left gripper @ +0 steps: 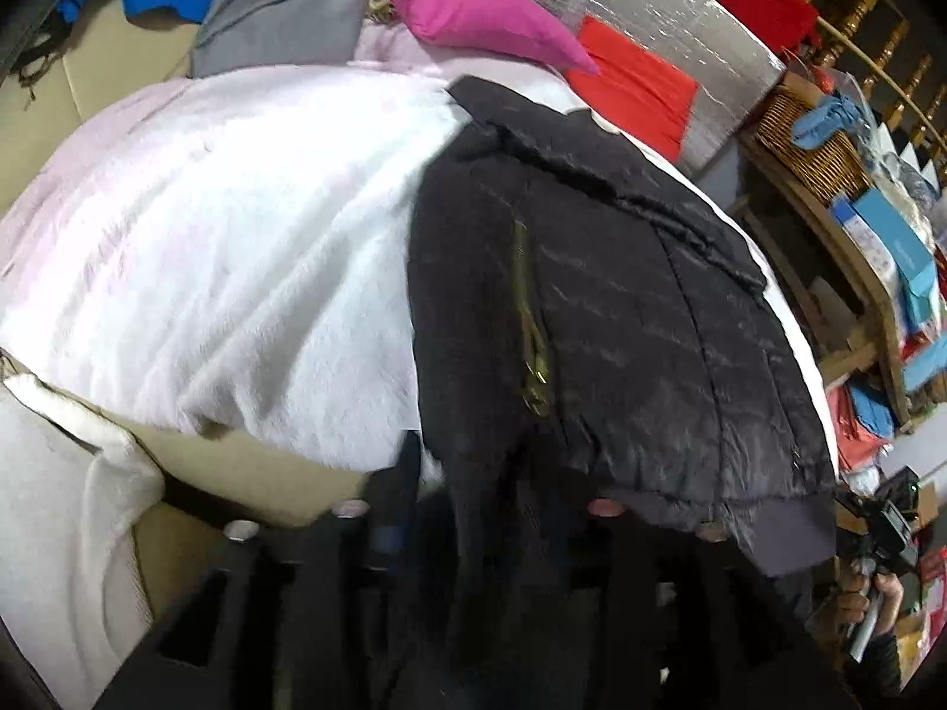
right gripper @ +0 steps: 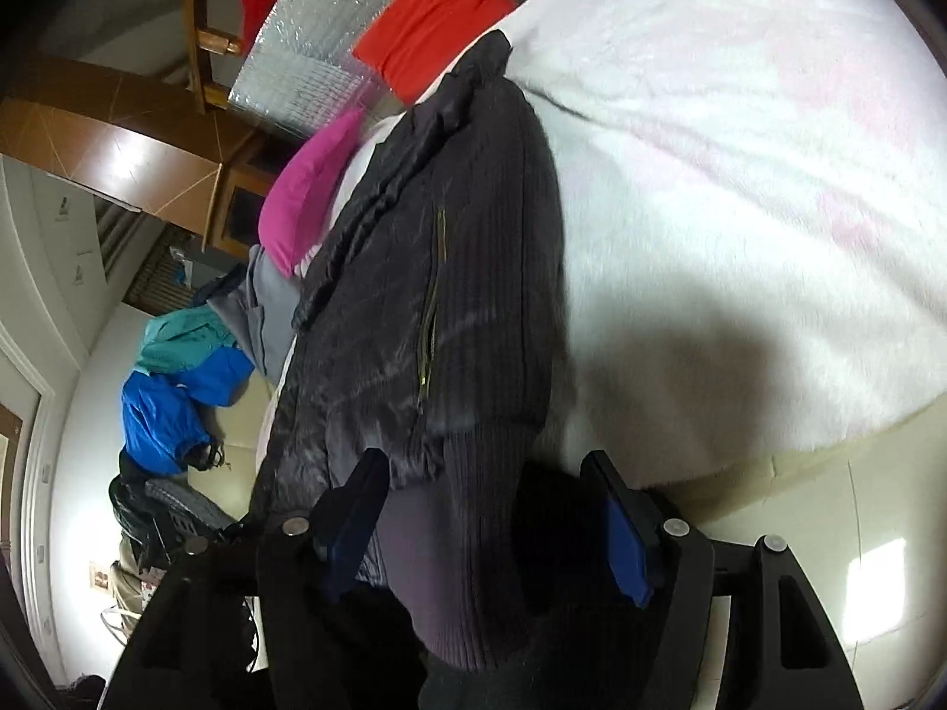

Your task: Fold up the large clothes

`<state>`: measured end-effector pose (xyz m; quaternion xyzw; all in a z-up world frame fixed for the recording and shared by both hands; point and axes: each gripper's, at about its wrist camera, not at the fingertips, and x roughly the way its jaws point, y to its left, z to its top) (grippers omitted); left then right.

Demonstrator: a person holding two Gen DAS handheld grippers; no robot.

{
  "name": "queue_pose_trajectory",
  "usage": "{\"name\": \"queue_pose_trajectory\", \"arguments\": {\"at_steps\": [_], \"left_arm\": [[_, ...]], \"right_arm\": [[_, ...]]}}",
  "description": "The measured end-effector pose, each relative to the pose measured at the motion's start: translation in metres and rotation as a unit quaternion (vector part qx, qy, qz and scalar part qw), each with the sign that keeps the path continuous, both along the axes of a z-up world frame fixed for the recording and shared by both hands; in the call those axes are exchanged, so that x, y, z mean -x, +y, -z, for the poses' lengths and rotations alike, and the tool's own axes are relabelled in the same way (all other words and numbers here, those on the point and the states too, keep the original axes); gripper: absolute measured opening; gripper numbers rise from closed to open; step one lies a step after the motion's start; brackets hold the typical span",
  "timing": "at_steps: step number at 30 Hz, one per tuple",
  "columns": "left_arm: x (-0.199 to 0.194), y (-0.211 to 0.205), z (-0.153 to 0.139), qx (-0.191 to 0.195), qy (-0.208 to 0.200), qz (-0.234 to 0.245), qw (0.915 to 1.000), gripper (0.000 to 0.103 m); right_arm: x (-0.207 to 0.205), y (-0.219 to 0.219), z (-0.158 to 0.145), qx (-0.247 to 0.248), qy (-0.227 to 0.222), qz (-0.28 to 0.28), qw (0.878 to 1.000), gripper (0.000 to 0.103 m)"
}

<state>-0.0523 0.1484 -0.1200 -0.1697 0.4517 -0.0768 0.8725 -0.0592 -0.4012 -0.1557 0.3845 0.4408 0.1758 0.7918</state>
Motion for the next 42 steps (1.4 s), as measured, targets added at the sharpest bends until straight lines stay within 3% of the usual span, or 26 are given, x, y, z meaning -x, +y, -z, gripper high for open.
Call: {"name": "queue_pose_trajectory", "arguments": {"at_steps": [3,6,7,8,10,11,15,20,25,26,27,28,29,31,42], "left_arm": [[-0.006,0.006,0.001,0.027,0.002,-0.016,0.9995,0.046],[-0.012,-0.002,0.014,0.029,0.031,0.006,0.9991,0.046],[-0.013,-0.006,0.016,0.03,0.035,0.014,0.9988,0.046],[-0.014,-0.01,0.017,0.029,0.035,0.016,0.9988,0.047],[-0.016,-0.01,0.017,0.027,0.034,0.015,0.999,0.047],[-0.018,-0.01,0.019,0.029,0.041,0.015,0.9986,0.047],[-0.025,-0.007,0.027,0.062,0.066,0.008,0.9959,0.047],[-0.024,-0.011,0.026,0.051,0.066,0.021,0.9963,0.047],[-0.03,-0.009,0.031,0.065,0.08,0.024,0.9944,0.047],[-0.03,-0.01,0.03,0.061,0.077,0.027,0.9948,0.046],[-0.03,-0.012,0.03,0.058,0.073,0.029,0.9952,0.037],[-0.028,-0.012,0.028,0.049,0.066,0.032,0.9961,0.024],[-0.027,-0.014,0.025,0.035,0.062,0.036,0.9968,0.023],[-0.026,-0.015,0.021,0.025,0.054,0.041,0.9974,0.02],[-0.011,-0.018,-0.005,0.02,0.023,0.047,0.9984,0.018]], "right_arm": [[-0.008,0.002,0.002,-0.001,0.004,-0.004,1.0,0.071],[-0.017,0.008,0.004,-0.009,0.005,-0.019,1.0,0.07],[-0.02,0.01,0.004,-0.008,0.006,-0.024,1.0,0.066],[-0.022,0.015,0.004,-0.009,0.005,-0.029,1.0,0.052],[-0.023,0.02,0.003,0.0,0.007,-0.036,0.999,0.038],[-0.023,0.022,0.003,0.008,0.01,-0.037,0.999,0.036],[-0.026,0.022,0.007,0.014,0.026,-0.034,0.999,0.036],[-0.025,0.026,-0.001,0.016,0.015,-0.043,0.999,0.036],[-0.034,0.028,0.014,0.001,0.044,-0.039,0.998,0.037],[-0.034,0.03,0.013,0.002,0.041,-0.042,0.998,0.037],[-0.033,0.031,0.012,0.004,0.036,-0.043,0.998,0.036],[-0.032,0.033,0.01,0.008,0.032,-0.045,0.998,0.028],[-0.033,0.035,0.007,0.013,0.029,-0.049,0.998,0.02],[-0.032,0.036,0.005,0.02,0.027,-0.051,0.998,0.017],[-0.024,0.032,-0.01,0.02,0.008,-0.056,0.998,0.015]]}}
